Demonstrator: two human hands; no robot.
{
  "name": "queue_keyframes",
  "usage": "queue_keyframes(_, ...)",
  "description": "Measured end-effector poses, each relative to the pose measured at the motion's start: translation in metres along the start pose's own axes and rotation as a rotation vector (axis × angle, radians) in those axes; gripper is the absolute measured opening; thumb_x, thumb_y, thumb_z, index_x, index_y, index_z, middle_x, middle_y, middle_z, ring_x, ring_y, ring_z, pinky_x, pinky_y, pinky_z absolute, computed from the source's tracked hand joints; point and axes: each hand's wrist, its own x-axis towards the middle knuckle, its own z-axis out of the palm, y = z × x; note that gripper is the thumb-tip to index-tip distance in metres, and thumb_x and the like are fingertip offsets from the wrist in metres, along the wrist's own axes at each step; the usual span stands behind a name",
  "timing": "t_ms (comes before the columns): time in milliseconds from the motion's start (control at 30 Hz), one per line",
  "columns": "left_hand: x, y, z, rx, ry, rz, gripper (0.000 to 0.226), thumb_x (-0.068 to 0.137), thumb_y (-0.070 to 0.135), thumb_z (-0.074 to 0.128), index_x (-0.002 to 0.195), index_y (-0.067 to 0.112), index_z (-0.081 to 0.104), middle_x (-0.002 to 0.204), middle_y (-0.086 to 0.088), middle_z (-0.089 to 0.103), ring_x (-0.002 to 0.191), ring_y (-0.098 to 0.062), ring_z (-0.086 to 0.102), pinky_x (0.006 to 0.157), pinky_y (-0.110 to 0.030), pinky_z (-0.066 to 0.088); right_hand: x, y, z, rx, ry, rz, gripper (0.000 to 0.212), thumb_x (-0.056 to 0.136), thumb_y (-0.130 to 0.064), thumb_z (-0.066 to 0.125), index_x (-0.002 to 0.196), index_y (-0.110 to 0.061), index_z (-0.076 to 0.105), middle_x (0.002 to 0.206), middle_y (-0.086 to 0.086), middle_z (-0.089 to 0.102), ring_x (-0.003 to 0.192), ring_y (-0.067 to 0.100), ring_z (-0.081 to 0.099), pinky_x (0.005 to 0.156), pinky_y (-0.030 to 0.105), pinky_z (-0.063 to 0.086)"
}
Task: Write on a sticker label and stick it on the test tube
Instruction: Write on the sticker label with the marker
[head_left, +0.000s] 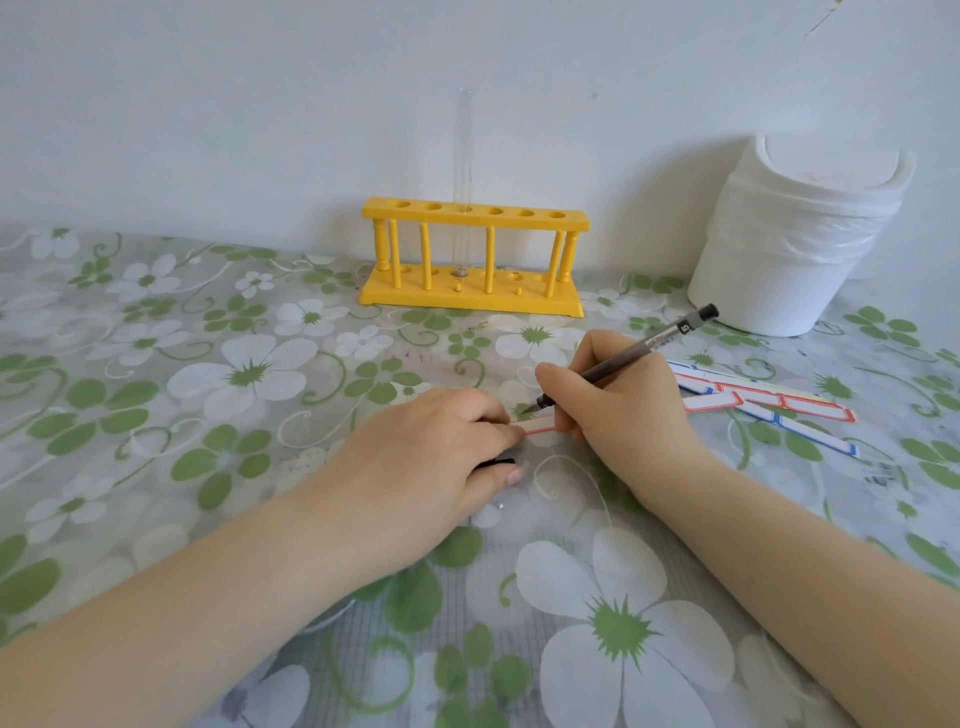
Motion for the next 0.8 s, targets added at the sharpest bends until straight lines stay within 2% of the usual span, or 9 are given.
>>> queue_keyframes(133, -0.0037, -0.0084, 0.0004, -0.068, -0.007, -0.019, 0.064, 0.079, 0.058, 0.019, 0.125, 0.034, 0.055, 0.13, 0.021, 0.052, 0.118, 0.001, 0.044, 0.095, -0.017, 0.036, 0.0011, 0.003, 0.002, -0.073, -0.008, -0.026, 0.026, 0.074, -0.012, 0.058, 0.054, -0.012, 0.042, 0.035, -0.005, 0.054, 0.038, 0.005, 0.044, 0.049, 0.024, 0.039)
queue_keyframes(267, -0.0052, -0.0112, 0.0003, -0.085, -0.008, -0.022, 0.062, 0.08, 0.058, 0.02, 0.125, 0.035, 0.056, 0.131, 0.022, 0.052, 0.119, 0.003, 0.044, 0.094, -0.012, 0.033, -0.0004, 0.0028, 0.0029, -0.075, -0.006, -0.044, 0.025, 0.074, -0.008, 0.057, 0.055, -0.01, 0.041, 0.035, -0.002, 0.052, 0.036, 0.004, 0.044, 0.046, 0.022, 0.039)
queue_keyframes(467, -0.0058, -0.0092, 0.0009, -0.073, 0.029, -0.007, 0.054, 0.083, 0.053, 0.027, 0.12, 0.032, 0.06, 0.127, 0.019, 0.057, 0.115, -0.002, 0.051, 0.092, -0.023, 0.045, -0.0011, 0.003, 0.0045, -0.092, -0.018, -0.051, 0.023, 0.075, -0.009, 0.057, 0.058, -0.004, 0.042, 0.041, 0.004, 0.054, 0.036, 0.005, 0.044, 0.046, 0.024, 0.038)
queue_keyframes(567, -0.006, -0.0096, 0.0002, -0.067, 0.03, -0.013, 0.056, 0.082, 0.054, 0.025, 0.121, 0.033, 0.059, 0.128, 0.02, 0.056, 0.115, -0.002, 0.051, 0.092, -0.024, 0.045, -0.0019, 0.0021, 0.0054, -0.111, -0.022, -0.059, 0.023, 0.075, -0.009, 0.057, 0.059, -0.002, 0.041, 0.052, 0.025, 0.056, 0.044, 0.013, 0.043, 0.047, 0.028, 0.037)
queue_keyframes(633, -0.0047, -0.0072, -0.0007, -0.054, 0.03, 0.003, 0.052, 0.083, 0.05, 0.028, 0.115, 0.03, 0.064, 0.123, 0.017, 0.061, 0.11, -0.005, 0.057, 0.088, -0.024, 0.047, -0.0025, 0.0007, 0.0052, -0.113, -0.027, -0.063, 0.023, 0.074, -0.007, 0.056, 0.058, -0.002, 0.04, 0.058, 0.031, 0.057, 0.046, 0.015, 0.042, 0.047, 0.028, 0.036)
queue_keyframes(733, -0.0031, -0.0035, 0.0007, 0.052, 0.066, 0.043, 0.043, 0.083, 0.038, 0.037, 0.094, 0.021, 0.074, 0.099, 0.007, 0.074, 0.089, -0.011, 0.069, 0.074, -0.02, 0.044, -0.0022, -0.0004, 0.0049, -0.128, -0.041, -0.069, 0.021, 0.071, -0.005, 0.055, 0.056, -0.004, 0.04, 0.058, 0.033, 0.055, 0.047, 0.016, 0.041, 0.045, 0.028, 0.034)
queue_keyframes(800, -0.0031, -0.0032, 0.0015, 0.058, 0.061, 0.035, 0.042, 0.083, 0.037, 0.038, 0.092, 0.02, 0.075, 0.098, 0.006, 0.074, 0.087, -0.012, 0.07, 0.073, -0.02, 0.041, -0.0022, -0.0004, 0.0048, -0.136, -0.044, -0.078, 0.021, 0.07, -0.005, 0.055, 0.055, -0.003, 0.04, 0.057, 0.033, 0.054, 0.048, 0.016, 0.039, 0.045, 0.028, 0.033)
